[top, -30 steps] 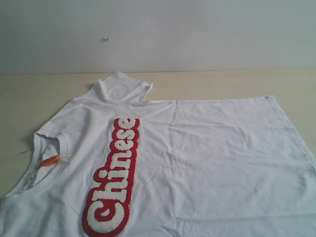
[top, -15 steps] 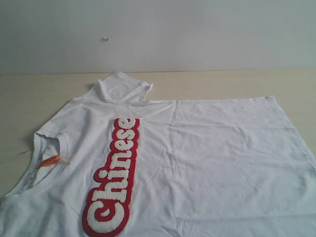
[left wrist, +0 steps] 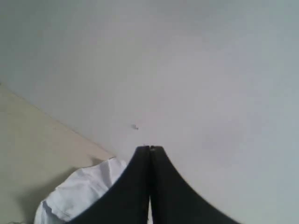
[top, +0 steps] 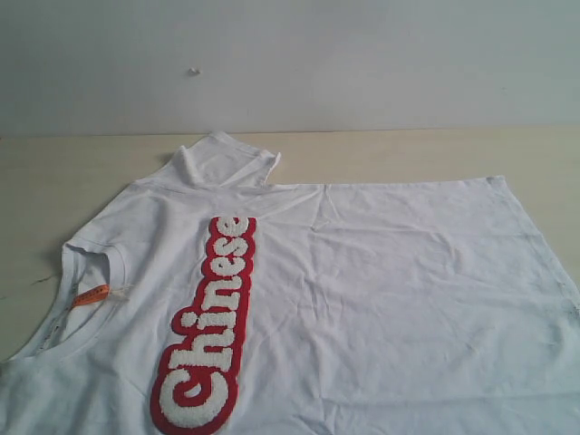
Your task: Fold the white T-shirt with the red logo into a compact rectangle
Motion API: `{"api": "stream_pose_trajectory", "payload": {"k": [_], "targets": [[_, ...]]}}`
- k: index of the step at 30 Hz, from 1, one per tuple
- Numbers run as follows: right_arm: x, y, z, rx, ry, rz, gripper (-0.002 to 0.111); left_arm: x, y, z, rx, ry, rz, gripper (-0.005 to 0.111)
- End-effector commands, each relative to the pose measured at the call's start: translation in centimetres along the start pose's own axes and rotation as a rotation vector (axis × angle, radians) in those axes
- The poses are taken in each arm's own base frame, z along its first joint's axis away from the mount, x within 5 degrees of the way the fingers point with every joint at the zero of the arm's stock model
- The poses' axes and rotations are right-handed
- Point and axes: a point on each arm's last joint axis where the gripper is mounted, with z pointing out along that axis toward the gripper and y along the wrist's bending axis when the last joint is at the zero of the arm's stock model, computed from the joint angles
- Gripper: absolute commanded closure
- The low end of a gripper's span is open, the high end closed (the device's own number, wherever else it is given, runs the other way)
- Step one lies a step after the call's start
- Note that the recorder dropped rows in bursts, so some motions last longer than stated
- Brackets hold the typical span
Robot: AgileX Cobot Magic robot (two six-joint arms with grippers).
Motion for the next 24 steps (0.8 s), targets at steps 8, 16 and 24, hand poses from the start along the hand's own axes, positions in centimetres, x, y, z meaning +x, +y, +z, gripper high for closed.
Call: {"api": "stream_pose_trajectory", "payload": {"k": [8, 16, 24], "targets": [[-1.8, 1.6, 4.3, -0.013, 0.297, -0.334, 0.108, -1.9, -3.1, 6.6, -0.003, 0.364, 0.322, 0.107], [-0.9, 2.3, 7.4, -0.060, 0.566, -0.522, 0.108, -2.2, -5.5, 11.3, 0.097, 0.690, 0.527, 0.107], [1.2, 3.3, 10.4, -0.174, 0.861, -0.705, 0.108, -1.3, -5.9, 15.2, 0.186, 0.890, 0.630, 0.107]]}}
